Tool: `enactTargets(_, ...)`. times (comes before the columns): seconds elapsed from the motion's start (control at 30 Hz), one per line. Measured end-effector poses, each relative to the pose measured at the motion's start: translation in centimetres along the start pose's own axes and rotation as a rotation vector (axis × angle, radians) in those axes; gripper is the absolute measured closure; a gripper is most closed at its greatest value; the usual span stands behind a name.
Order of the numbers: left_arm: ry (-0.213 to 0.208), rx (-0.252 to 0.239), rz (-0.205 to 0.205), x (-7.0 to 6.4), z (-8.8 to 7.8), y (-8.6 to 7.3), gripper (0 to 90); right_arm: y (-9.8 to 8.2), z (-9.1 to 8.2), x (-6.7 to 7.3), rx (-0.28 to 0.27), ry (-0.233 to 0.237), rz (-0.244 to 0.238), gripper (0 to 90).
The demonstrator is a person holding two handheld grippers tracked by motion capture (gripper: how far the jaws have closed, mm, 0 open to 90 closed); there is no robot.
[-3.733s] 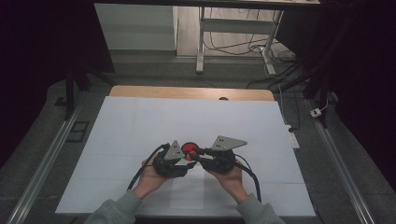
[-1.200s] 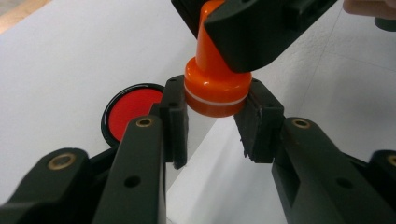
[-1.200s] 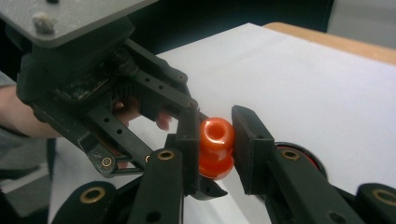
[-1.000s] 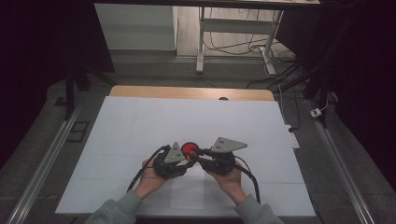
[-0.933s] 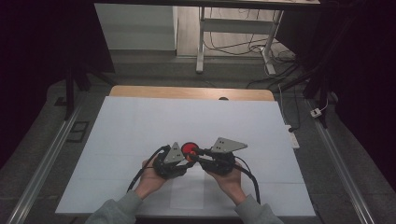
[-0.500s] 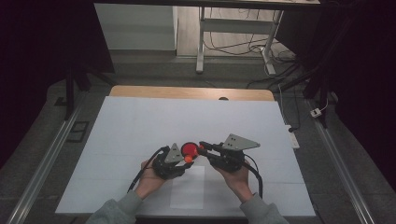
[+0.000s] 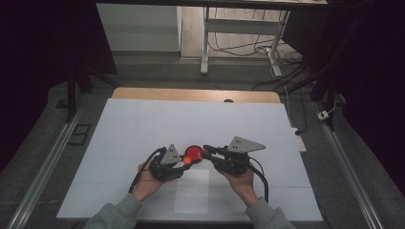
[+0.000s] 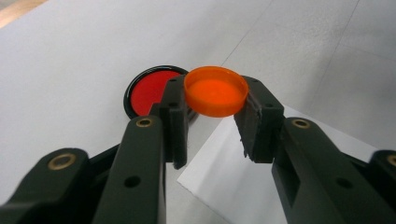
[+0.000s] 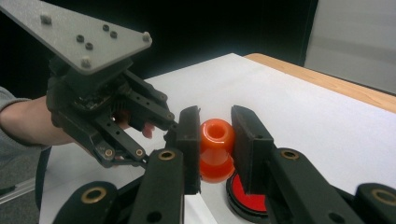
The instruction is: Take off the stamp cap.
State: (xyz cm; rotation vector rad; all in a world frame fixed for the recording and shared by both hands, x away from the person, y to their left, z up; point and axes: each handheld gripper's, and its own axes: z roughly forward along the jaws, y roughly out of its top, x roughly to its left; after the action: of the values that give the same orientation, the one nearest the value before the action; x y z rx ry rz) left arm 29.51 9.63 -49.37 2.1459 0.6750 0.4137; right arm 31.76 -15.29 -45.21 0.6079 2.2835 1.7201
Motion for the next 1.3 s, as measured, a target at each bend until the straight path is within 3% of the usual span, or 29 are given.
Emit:
enactTargets(0.33,0.002,-0.003,-0.009,0.4,-0.7,-0.3,64.9,0.0,-0.1,-0.2,0.0,-0.006,0.004,72.8)
enactTargets(0.67,0.019,-0.025,-0.047,1.0,-2.9,-1.5,64.8,0.0,-0.1,-0.4,0.004,-0.014,0.006,72.8)
enactTargets(1.3,0.087,-0.058,-0.177,2.1,-8.3,-6.9,64.7,-0.2,-0.3,-1.0,0.013,-0.035,0.018,72.7)
